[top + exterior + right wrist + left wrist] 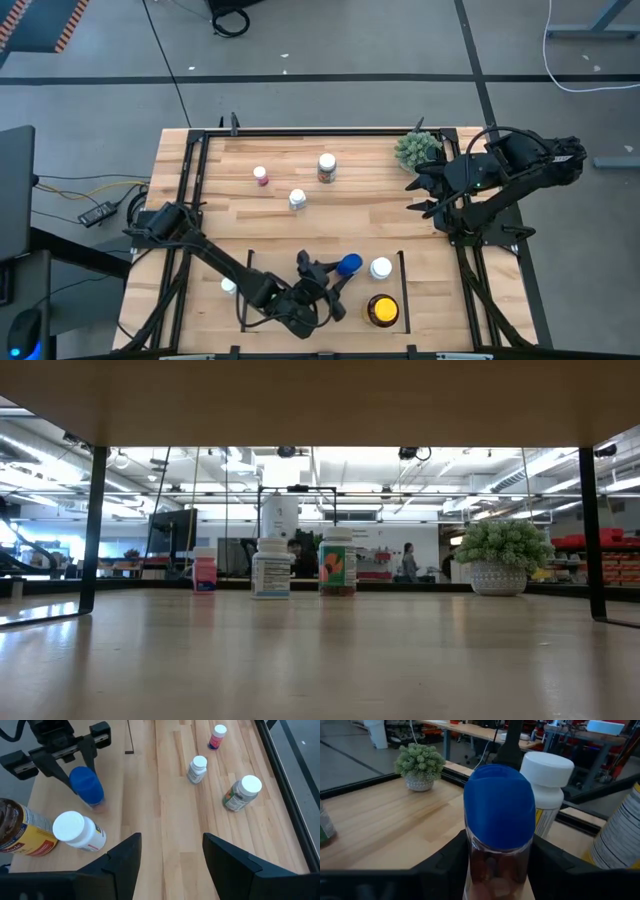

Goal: Pick and place medicine bottles onto shelf by color
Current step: Put the blue medicine bottle on the shelf, then put the green medicine bottle on the shelf

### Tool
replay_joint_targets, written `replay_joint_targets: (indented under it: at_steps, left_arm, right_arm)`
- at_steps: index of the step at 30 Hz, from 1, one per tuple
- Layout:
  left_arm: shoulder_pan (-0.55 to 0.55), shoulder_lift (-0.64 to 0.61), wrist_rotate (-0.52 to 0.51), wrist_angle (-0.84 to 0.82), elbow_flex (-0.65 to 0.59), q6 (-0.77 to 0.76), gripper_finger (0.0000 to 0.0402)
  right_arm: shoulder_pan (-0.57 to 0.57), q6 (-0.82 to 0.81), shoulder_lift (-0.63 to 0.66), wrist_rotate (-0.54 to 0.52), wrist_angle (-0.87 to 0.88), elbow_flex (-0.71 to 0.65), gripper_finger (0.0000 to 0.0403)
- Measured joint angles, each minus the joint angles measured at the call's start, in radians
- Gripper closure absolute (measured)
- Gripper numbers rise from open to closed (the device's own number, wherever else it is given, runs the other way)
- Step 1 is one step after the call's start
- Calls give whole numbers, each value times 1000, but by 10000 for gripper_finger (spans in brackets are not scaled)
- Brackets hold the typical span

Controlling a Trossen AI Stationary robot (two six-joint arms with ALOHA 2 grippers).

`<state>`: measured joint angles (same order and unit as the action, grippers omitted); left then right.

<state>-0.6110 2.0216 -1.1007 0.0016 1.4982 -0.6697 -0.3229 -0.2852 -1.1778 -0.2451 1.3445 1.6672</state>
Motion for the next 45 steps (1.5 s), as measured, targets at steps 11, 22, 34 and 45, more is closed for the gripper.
replay_joint_targets:
  at_steps: [11,22,34,45]
  left_arm:
    - [-22,8,-15,-121,-5,-51,142]
    - [-21,3,-28,-158,-4,-86,130]
    - [-33,-23,-31,-161,-2,-78,159]
    - [-55,-134,58,-178,-2,71,148]
  right_arm:
    - [0,-2,0,15,0,0,185]
    - [0,-26,0,15,0,0,185]
    - [0,-25,0,15,0,0,185]
    - [0,-25,0,15,0,0,185]
